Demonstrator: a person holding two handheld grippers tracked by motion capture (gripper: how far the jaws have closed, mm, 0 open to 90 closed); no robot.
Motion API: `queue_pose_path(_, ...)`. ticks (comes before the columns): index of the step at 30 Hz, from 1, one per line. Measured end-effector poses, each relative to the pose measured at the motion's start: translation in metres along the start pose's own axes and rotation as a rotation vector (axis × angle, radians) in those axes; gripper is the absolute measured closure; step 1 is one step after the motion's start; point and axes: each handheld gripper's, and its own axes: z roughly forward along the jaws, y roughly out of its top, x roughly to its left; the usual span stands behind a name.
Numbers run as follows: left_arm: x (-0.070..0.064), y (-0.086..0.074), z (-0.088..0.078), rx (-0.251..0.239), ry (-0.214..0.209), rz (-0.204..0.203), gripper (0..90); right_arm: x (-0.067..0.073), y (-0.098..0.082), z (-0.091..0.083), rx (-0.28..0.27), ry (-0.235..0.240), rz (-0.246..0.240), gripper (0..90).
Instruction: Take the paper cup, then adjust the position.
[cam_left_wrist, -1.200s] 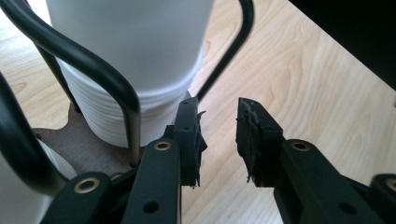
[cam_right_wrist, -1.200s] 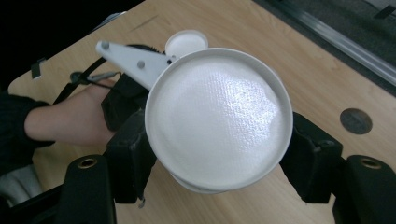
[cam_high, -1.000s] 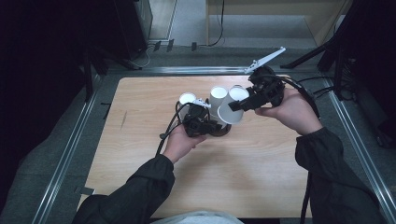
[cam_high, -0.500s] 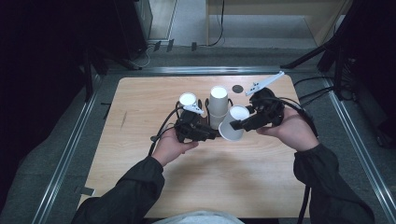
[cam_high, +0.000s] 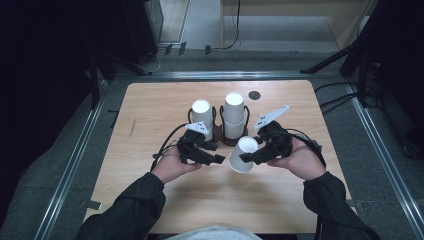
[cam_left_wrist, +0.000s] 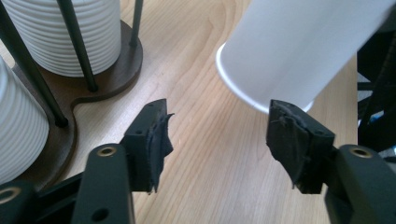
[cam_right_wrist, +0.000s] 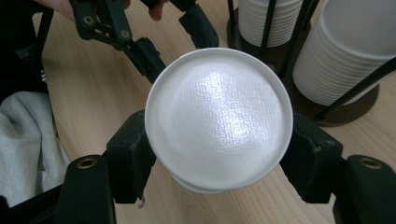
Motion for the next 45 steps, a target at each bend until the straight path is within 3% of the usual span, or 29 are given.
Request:
queue_pose_path(4,0.000,-0.008,-0.004,-0.009,-0.042,0.004,32.0,-0.002,-0.008,0.012,-0.007,0.017,0.012,32.4)
queue_pose_path(8,0.001,-0.015,-0.008,0.015,-0.054,0.026,26.3,-0.005,-0.014,0.019,-0.029,0.030,0.011,32.2)
queue_pose_path(12,0.002,-0.017,-0.017,-0.009,-0.074,0.023,24.6,-0.008,-0.019,0.021,-0.080,0.017,-0.009,32.2)
queue_pose_path(17,0.006,-0.019,-0.022,-0.034,-0.083,0.019,21.5,-0.010,-0.023,0.024,-0.096,0.030,0.002,32.2)
queue_pose_path(28,0.008,-0.022,-0.014,-0.031,-0.137,0.010,15.2,0.001,-0.019,0.037,-0.096,0.068,-0.031,32.3)
queue_pose_path(41,0.004,-0.026,0.002,0.020,-0.171,0.056,13.5,0.009,-0.009,0.043,-0.123,0.148,-0.040,32.3)
queue_pose_path(45,0.001,-0.026,0.005,0.008,-0.185,0.079,13.5,0.014,-0.005,0.045,-0.127,0.169,-0.047,32.3)
